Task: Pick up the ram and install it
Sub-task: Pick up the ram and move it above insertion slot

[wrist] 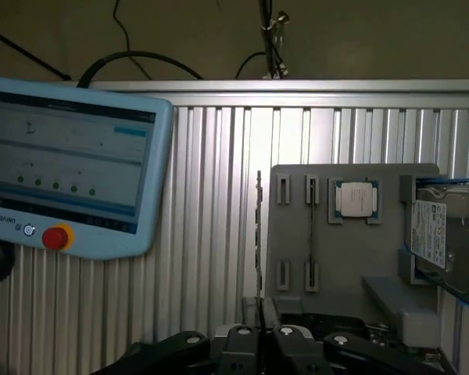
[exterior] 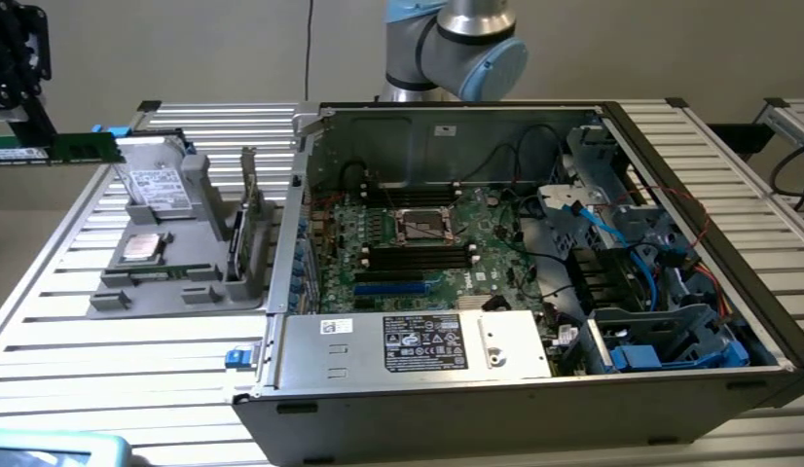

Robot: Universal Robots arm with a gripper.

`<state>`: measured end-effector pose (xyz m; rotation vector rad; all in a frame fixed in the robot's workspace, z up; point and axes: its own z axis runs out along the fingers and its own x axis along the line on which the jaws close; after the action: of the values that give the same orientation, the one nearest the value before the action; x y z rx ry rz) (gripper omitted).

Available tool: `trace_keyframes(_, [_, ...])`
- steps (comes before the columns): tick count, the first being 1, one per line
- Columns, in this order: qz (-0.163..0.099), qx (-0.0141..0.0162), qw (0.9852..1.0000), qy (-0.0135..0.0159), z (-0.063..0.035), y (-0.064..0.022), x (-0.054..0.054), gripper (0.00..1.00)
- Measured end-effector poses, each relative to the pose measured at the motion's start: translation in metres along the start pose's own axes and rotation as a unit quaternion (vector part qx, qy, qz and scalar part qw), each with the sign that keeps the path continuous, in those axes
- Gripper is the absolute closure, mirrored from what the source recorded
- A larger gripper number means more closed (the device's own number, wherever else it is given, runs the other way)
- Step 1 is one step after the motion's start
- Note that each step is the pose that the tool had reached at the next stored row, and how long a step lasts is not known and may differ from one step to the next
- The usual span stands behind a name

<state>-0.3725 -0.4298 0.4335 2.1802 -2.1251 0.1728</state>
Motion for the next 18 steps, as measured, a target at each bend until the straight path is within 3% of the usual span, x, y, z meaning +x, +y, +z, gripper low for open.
trace_keyframes(2, [0.0,-0.0001,1.0,0.0001,-0.0001,-0.0004,0.0,0.87])
trace_keyframes(5, [0.0,-0.0029,1.0,0.0,-0.0015,-0.0063,0.001,0.87])
trace_keyframes(14, [-0.002,-0.0158,0.9999,-0.0004,-0.0122,-0.0257,0.01,0.87])
trace_keyframes(18, [-0.003,-0.0218,0.9998,-0.0005,-0.0126,-0.0316,0.022,0.87])
